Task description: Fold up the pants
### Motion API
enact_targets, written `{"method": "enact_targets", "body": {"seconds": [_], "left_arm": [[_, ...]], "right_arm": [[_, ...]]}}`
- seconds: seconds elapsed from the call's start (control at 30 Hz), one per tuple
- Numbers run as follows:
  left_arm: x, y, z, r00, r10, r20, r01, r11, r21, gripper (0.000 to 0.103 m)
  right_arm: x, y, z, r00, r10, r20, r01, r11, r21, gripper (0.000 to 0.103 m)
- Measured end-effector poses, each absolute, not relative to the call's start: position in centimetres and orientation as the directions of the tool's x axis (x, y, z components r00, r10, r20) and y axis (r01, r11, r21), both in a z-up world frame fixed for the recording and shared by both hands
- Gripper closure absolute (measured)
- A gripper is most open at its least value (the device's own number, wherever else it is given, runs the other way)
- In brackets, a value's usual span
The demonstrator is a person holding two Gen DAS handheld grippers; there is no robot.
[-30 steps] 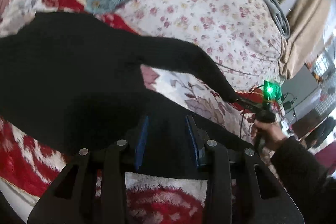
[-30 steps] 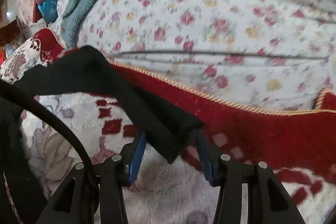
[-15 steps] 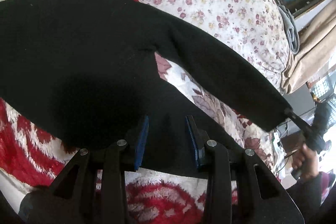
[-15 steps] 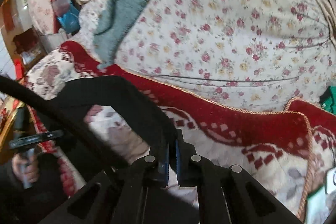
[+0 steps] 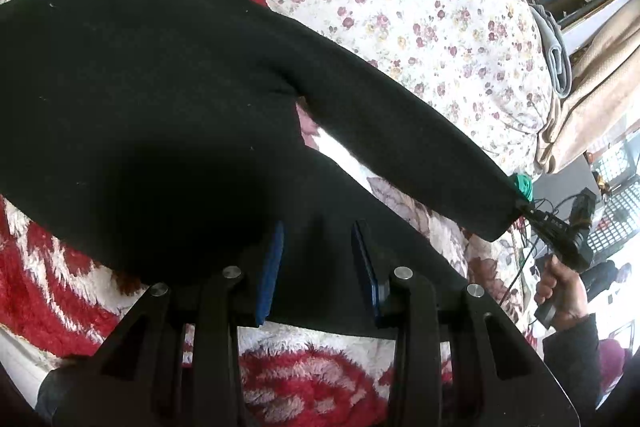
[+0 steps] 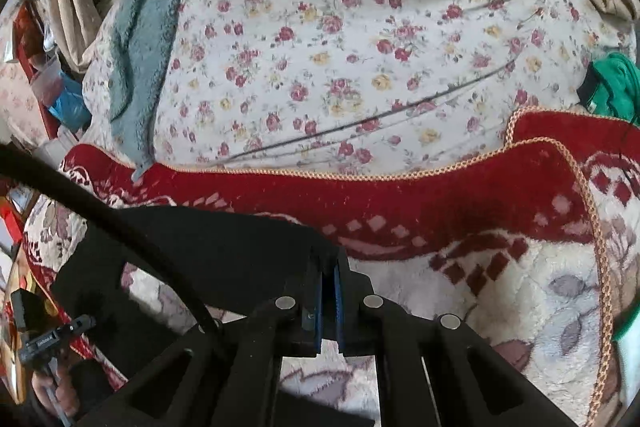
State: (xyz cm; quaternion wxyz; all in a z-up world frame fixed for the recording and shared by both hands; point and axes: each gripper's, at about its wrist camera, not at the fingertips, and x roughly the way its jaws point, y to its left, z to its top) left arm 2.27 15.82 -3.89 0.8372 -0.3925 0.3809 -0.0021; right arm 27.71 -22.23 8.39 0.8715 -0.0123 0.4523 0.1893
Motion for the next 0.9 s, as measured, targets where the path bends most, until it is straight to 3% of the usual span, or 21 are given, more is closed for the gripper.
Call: {"method": "enact_targets", "body": {"seconds": [0.3, 0.47, 0.63, 0.77, 0.9], "left_arm": [[2.2, 16.4, -4.0, 0.714, -0.323, -0.621, -0.299, 0.661, -0.688, 0.07], [2.2, 16.3, -4.0, 0.713, -0.32, -0.623, -0.3, 0.664, -0.685, 0.07], [2.4, 16.2, -4.0, 0.711, -0.315, -0.628, -0.299, 0.674, -0.676, 0.07], [2.5, 16.1, -4.2, 0.704, -0.315, -0.636, -0.306, 0.674, -0.673, 0.07], [2.5, 16.2, -4.3, 0.706, -0.311, -0.636, -0.31, 0.672, -0.673, 0.07]], "right_arm": [[20.1, -23.1, 15.3, 0.577, 0.458, -0.676, -0.4, 0.88, 0.254, 0.099], [19.1, -25.3, 16.3, 0.593, 0.506, -0.627, -0.368, 0.862, 0.348, 0.099], [24.2, -26.4, 10.4, 0.555, 0.401, -0.729, -0.243, 0.916, 0.319, 0.099], [27.8, -26.4, 5.4, 0.581, 0.073, -0.811, -0.106, 0.994, 0.013, 0.099], [26.3, -27.7, 5.5, 0.593, 0.087, -0.8, -0.073, 0.996, 0.055, 0.095]]}}
